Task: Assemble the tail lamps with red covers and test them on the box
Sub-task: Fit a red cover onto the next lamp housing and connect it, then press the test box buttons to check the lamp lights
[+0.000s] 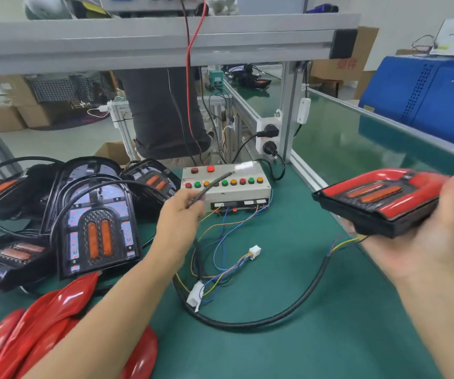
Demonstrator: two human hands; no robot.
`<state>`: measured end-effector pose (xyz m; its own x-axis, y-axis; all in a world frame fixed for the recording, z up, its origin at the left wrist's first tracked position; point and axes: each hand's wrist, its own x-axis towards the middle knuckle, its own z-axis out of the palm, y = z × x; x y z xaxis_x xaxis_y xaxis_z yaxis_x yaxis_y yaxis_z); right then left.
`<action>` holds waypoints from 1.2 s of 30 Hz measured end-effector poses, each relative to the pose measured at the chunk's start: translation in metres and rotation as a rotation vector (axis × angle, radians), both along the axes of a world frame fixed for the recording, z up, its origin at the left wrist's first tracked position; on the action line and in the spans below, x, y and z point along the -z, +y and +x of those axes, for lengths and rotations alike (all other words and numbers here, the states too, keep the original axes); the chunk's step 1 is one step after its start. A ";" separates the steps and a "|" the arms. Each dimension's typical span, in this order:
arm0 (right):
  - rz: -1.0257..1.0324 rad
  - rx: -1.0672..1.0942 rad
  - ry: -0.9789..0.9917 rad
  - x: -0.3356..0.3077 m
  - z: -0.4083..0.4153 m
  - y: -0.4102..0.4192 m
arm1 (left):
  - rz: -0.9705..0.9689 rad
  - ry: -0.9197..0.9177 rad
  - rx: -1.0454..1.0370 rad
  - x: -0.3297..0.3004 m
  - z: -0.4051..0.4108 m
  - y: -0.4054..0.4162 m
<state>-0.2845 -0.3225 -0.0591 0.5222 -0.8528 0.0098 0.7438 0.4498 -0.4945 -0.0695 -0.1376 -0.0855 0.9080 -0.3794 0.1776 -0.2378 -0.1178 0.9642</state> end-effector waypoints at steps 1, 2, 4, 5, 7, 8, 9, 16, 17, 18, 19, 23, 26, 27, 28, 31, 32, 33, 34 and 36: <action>-0.103 -0.096 0.041 -0.011 0.001 -0.001 | -0.063 0.026 -0.011 -0.006 -0.001 0.002; -0.075 -0.065 0.131 -0.009 0.001 -0.004 | -0.143 0.056 -0.021 -0.012 -0.002 0.005; -0.105 -0.141 0.200 0.003 0.003 -0.008 | -0.311 0.093 -0.029 -0.025 -0.003 0.010; -0.113 -0.216 0.288 0.012 0.004 -0.015 | -0.383 0.095 -0.022 -0.032 -0.003 0.011; -0.098 -0.355 0.519 0.026 0.008 -0.019 | -0.499 0.070 0.006 -0.043 -0.008 0.012; -0.060 -0.391 0.629 0.031 0.012 -0.017 | -0.535 0.047 0.026 -0.047 -0.011 0.012; -0.036 -0.417 0.720 0.038 0.018 -0.019 | -0.550 0.012 0.052 -0.051 -0.015 0.011; -0.293 -0.320 1.097 0.046 0.034 -0.042 | -0.348 -0.308 0.205 -0.047 -0.029 0.010; -0.473 -0.219 1.226 0.045 0.036 -0.045 | -0.317 -0.330 0.219 -0.045 -0.030 0.008; -0.712 -0.062 1.369 0.040 0.035 -0.043 | -0.285 -0.363 0.232 -0.043 -0.032 0.006; -0.936 0.100 1.402 0.033 0.033 -0.037 | -0.246 -0.420 0.240 -0.041 -0.033 0.004; -1.175 -0.228 0.739 0.002 0.026 0.017 | -0.052 -0.714 0.289 -0.043 -0.036 -0.005; -1.029 -0.409 0.301 -0.014 0.019 0.042 | 0.051 -0.807 0.360 -0.049 -0.038 -0.008; -0.966 -0.412 0.212 -0.020 0.017 0.045 | 0.080 -0.840 0.382 -0.050 -0.038 -0.008; -0.921 -0.400 0.153 -0.025 0.015 0.045 | 0.115 -0.879 0.391 -0.052 -0.039 -0.008; -0.963 -0.295 0.105 -0.036 0.007 0.046 | 0.257 -1.008 0.301 -0.057 -0.034 -0.007; -1.019 -0.213 0.114 -0.039 0.002 0.043 | 0.317 -1.055 0.220 -0.057 -0.028 -0.007; -1.134 -0.069 0.168 -0.042 -0.005 0.039 | 0.390 -1.079 0.130 -0.057 -0.022 -0.006; -1.286 0.092 0.269 -0.048 -0.013 0.033 | 0.476 -1.062 0.044 -0.057 -0.015 -0.005; -1.509 0.215 0.497 -0.060 -0.018 0.026 | 0.662 -0.913 -0.090 -0.059 -0.002 -0.004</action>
<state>-0.3026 -0.2963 0.0005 0.6073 -0.2760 0.7450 0.3631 -0.7376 -0.5693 -0.0719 -0.1414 -0.0265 0.5705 -0.5847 0.5767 -0.7856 -0.5932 0.1756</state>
